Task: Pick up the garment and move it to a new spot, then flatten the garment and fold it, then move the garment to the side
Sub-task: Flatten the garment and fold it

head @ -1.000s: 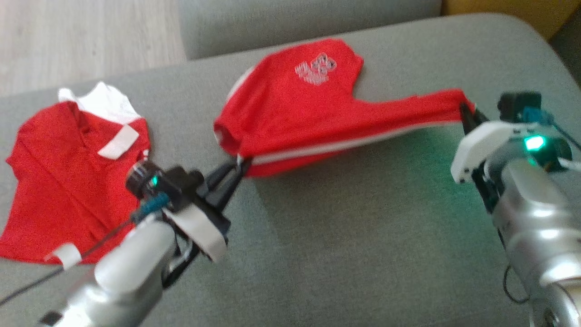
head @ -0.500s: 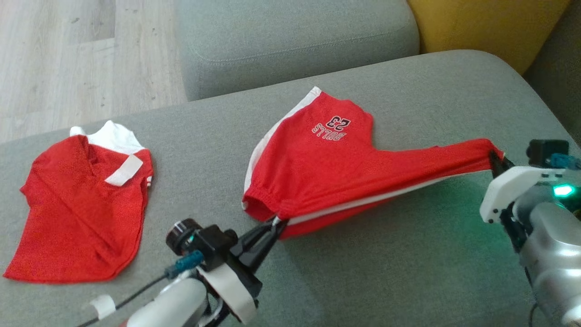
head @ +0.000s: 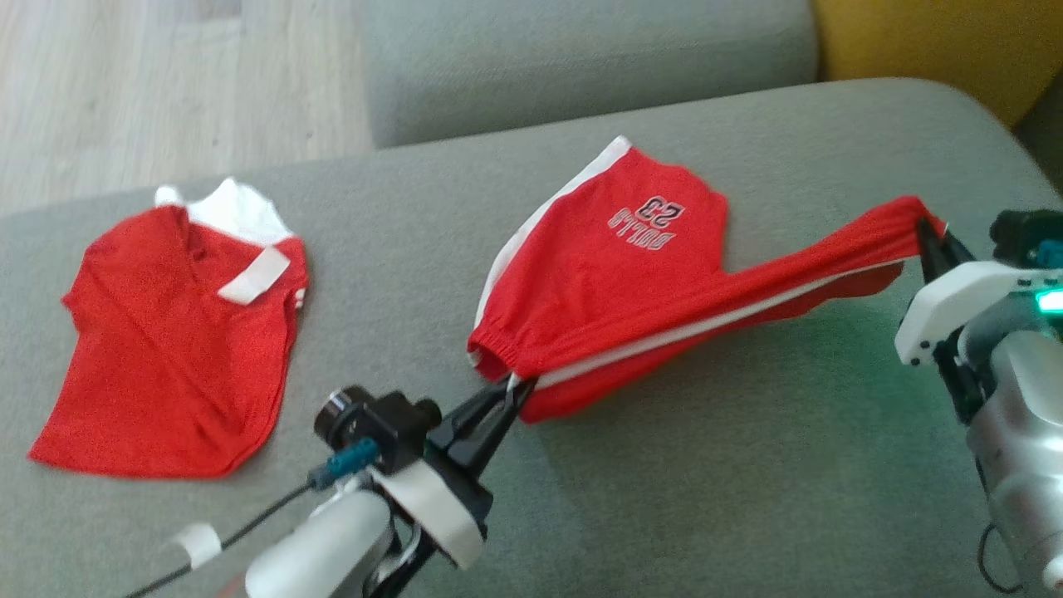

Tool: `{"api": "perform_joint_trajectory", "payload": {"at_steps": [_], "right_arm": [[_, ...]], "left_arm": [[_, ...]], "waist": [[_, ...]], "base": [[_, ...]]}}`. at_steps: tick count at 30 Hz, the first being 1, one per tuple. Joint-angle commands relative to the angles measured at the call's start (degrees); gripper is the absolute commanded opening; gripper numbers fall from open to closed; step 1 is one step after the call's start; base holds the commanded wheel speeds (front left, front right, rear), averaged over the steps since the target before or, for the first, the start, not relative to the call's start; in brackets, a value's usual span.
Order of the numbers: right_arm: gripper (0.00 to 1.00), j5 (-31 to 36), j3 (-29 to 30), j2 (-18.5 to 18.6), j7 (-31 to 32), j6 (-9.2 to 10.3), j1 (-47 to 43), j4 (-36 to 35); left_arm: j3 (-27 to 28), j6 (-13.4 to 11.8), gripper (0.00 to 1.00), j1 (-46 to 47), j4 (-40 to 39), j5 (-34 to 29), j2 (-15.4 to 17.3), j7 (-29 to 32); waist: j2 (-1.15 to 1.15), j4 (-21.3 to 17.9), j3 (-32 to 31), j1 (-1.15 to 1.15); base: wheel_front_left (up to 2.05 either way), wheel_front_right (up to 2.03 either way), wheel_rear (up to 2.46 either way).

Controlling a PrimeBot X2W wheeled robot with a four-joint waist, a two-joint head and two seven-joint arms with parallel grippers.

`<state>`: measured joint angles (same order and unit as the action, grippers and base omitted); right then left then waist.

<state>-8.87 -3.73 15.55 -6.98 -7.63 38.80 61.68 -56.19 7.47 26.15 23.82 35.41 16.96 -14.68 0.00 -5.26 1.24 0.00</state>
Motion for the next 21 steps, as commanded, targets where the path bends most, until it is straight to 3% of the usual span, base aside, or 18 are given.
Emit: {"api": "perform_joint_trajectory", "payload": {"at_steps": [1, 12, 21], "right_arm": [[0.0, 1.47, 0.65, 1.58, 0.37, 0.14, 2.43, -2.7], [0.0, 10.82, 2.89, -2.11, 4.04, 0.14, 9.27, -5.91], [0.0, 19.82, 3.5, -2.58, 6.18, 0.14, 16.53, -2.91]], "left_arm": [[3.29, -0.62, 0.0, 4.38, -0.16, 0.57, 1.33, -0.19], [4.1, -0.56, 0.0, 9.63, 4.5, 2.14, -1.01, 1.55], [3.72, -0.53, 0.0, 15.61, 9.4, 2.46, -5.63, 2.87]], "waist": [[0.0, 1.88, 2.0, 0.0], [0.0, 7.01, 7.69, 0.0], [0.0, 12.22, 14.43, 0.0]], "base": [[0.0, 0.0, 0.0], [0.0, 0.0, 0.0], [0.0, 0.0, 0.0]]}}
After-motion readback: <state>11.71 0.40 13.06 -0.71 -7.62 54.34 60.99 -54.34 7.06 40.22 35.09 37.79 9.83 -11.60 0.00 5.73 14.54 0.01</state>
